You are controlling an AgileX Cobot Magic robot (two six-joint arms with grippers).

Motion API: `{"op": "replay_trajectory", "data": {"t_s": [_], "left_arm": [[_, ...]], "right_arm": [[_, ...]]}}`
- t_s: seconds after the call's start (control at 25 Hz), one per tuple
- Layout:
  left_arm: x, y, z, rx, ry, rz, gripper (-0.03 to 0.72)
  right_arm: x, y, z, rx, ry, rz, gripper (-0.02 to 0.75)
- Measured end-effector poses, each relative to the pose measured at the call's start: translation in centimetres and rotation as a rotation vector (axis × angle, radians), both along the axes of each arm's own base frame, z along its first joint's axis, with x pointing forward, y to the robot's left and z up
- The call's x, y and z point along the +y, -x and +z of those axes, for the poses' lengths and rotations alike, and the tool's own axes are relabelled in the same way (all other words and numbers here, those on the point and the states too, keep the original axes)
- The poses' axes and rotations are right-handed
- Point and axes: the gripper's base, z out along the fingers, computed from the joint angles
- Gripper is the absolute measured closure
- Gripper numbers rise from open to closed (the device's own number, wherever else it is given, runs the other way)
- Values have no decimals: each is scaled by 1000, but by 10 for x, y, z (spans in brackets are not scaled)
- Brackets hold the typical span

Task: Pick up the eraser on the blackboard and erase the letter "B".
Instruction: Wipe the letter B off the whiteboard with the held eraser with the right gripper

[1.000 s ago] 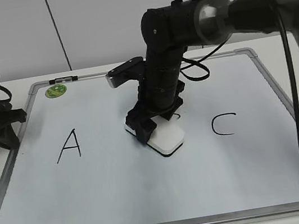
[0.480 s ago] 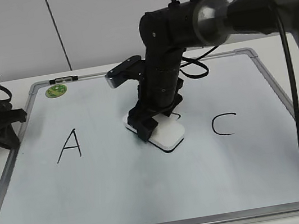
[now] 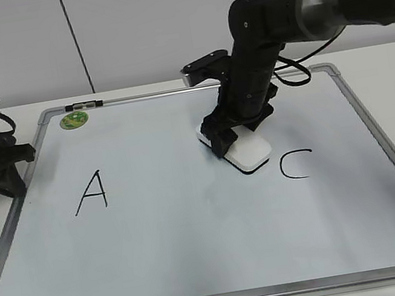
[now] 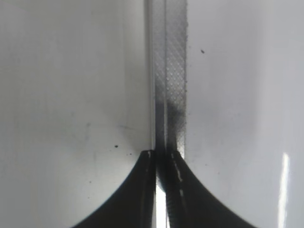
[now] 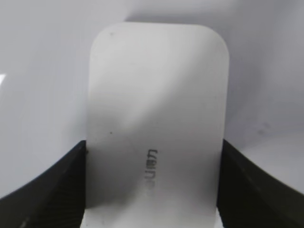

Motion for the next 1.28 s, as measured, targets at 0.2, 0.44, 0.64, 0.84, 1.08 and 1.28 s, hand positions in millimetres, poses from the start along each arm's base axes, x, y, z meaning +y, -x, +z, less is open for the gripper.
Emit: {"op": "replay_trajectory", "data": {"t_s": [0.2, 0.44, 0.64, 0.84, 1.08, 1.28], "left_arm": [[0, 0, 0, 0, 0, 0, 645], [0, 0, 0, 0, 0, 0, 645], [0, 0, 0, 0, -2, -1, 645], [0, 0, 0, 0, -2, -1, 645], [0, 0, 0, 0, -2, -1, 645], [0, 0, 0, 0, -2, -1, 645]], "right_arm": [[-8, -4, 0, -10, 11, -22, 204], [-6, -4, 0, -3, -12, -32, 204], [5, 1, 1, 5, -43, -6, 204], [43, 20, 0, 10, -53, 97, 204], [76, 36, 3, 25, -66, 185, 204], [82, 27, 31, -47, -73, 209, 204]]}}
